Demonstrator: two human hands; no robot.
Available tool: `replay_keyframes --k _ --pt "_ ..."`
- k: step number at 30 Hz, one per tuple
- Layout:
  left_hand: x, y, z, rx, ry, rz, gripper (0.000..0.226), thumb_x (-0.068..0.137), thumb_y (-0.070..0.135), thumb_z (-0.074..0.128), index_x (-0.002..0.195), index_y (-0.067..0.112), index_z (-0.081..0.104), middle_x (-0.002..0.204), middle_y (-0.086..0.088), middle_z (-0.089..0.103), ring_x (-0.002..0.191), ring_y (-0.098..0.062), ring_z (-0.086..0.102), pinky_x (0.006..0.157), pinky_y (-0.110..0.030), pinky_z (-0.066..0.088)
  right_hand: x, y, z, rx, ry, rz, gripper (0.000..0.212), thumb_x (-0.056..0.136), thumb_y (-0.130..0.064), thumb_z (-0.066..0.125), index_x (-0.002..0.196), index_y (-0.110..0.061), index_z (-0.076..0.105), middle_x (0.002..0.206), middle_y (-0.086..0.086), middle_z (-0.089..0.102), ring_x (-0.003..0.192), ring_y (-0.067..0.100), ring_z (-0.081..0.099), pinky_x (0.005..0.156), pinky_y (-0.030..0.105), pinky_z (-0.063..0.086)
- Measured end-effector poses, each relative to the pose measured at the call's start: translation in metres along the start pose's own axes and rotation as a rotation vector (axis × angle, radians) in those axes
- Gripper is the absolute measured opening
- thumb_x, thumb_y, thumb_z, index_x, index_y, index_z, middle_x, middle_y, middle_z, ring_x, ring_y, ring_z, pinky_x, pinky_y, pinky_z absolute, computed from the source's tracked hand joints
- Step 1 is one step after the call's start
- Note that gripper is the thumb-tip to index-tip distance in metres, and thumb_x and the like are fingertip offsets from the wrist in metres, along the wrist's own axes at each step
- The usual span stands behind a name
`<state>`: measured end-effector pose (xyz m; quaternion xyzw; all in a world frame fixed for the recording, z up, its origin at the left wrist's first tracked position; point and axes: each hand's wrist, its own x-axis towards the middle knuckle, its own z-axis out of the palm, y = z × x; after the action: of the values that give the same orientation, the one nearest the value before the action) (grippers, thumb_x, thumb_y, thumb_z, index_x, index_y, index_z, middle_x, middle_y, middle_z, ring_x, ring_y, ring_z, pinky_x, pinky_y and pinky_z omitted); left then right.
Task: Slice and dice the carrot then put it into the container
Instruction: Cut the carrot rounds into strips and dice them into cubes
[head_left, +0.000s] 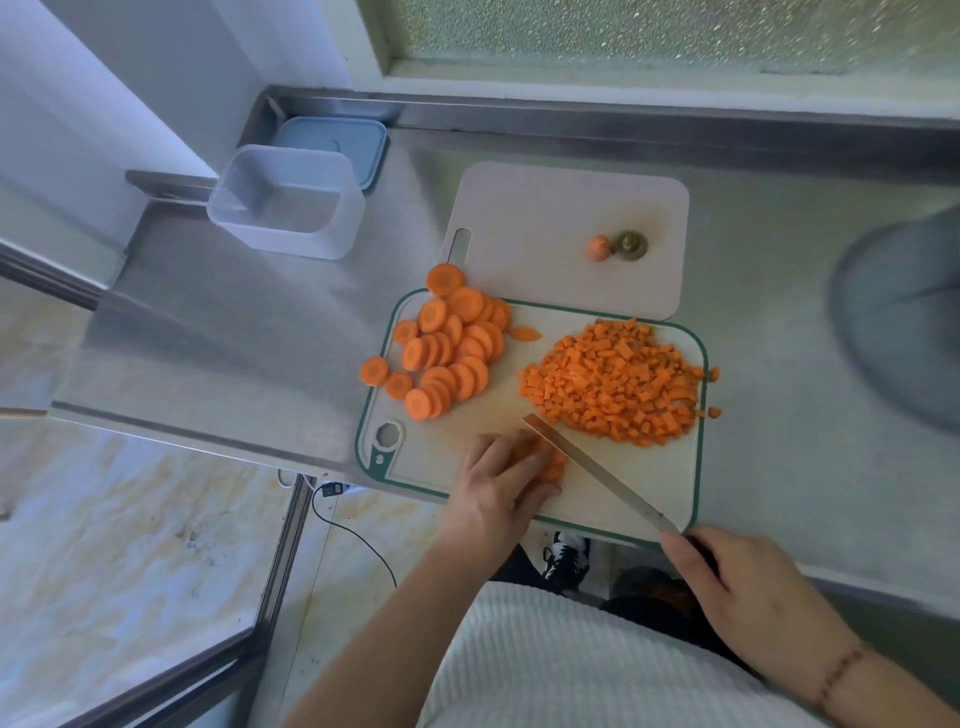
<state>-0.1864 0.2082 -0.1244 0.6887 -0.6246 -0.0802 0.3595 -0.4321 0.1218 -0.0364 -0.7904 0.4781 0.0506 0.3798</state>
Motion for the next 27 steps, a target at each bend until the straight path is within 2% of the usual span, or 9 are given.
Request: replay_keyframes --k 3,7,12,15,20,23,27 --pt "0.000 -0.009 0.000 0.055 -0.005 0.035 0.029 0.093 0.038 0.070 0.112 0.016 0.074 0.127 -0.005 0.065 0.114 -0.032 0.053 0.099 -0.039 0.042 0.001 -0.001 -0.002 -0.055 0.004 -0.006 0.055 0.084 -0.068 0.023 0.071 -0.025 0.055 0.053 0.000 0.059 0.052 0.013 0.058 0.051 0.029 0.048" --pt "0.003 -0.012 -0.002 0.046 -0.033 0.030 0.032 0.093 0.041 0.069 0.111 0.015 0.076 0.123 -0.005 0.067 0.110 -0.032 0.055 0.096 -0.040 0.045 0.002 -0.002 -0.003 -0.043 -0.002 -0.006 0.057 0.082 -0.069 0.022 0.070 -0.024 0.055 0.052 0.001 0.059 0.050 0.014 0.058 0.051 0.030 0.048" --pt "0.003 -0.010 -0.003 0.036 -0.026 0.042 0.030 0.092 0.037 0.071 0.108 0.012 0.074 0.118 -0.004 0.062 0.108 -0.031 0.055 0.093 -0.040 0.046 0.006 -0.006 0.003 -0.034 -0.022 -0.037 0.066 0.086 -0.074 0.015 0.063 -0.023 0.050 0.049 0.002 0.054 0.051 0.012 0.056 0.045 0.025 0.042" --pt "0.003 -0.009 -0.004 0.070 -0.016 0.047 0.033 0.092 0.040 0.070 0.109 0.012 0.075 0.121 -0.006 0.063 0.113 -0.030 0.054 0.097 -0.039 0.044 0.007 -0.008 0.002 -0.014 -0.031 -0.029 0.062 0.088 -0.068 0.021 0.064 -0.021 0.052 0.050 0.004 0.055 0.050 0.014 0.055 0.048 0.031 0.045" --pt "0.008 -0.014 -0.002 0.063 -0.069 0.076 0.038 0.094 0.043 0.068 0.109 0.009 0.074 0.128 -0.011 0.065 0.120 -0.032 0.055 0.101 -0.043 0.045 0.011 0.000 -0.011 -0.004 0.004 -0.022 0.065 0.090 -0.070 0.022 0.061 -0.020 0.053 0.050 0.000 0.057 0.047 0.010 0.055 0.046 0.024 0.041" --pt "0.009 -0.016 -0.002 0.032 -0.078 0.069 0.038 0.092 0.043 0.069 0.109 0.010 0.073 0.126 -0.009 0.065 0.118 -0.030 0.055 0.099 -0.044 0.046 0.016 -0.002 -0.016 -0.036 -0.037 -0.003 0.059 0.087 -0.066 0.026 0.060 -0.020 0.051 0.047 0.002 0.054 0.046 0.011 0.054 0.049 0.031 0.045" --pt "0.008 -0.015 -0.003 -0.004 -0.073 0.065 0.035 0.092 0.039 0.072 0.109 0.009 0.073 0.123 -0.009 0.066 0.112 -0.031 0.056 0.099 -0.042 0.046 0.021 -0.012 -0.012 -0.020 -0.089 -0.011 0.059 0.086 -0.065 0.025 0.058 -0.018 0.047 0.045 0.001 0.049 0.046 0.014 0.052 0.050 0.034 0.044"
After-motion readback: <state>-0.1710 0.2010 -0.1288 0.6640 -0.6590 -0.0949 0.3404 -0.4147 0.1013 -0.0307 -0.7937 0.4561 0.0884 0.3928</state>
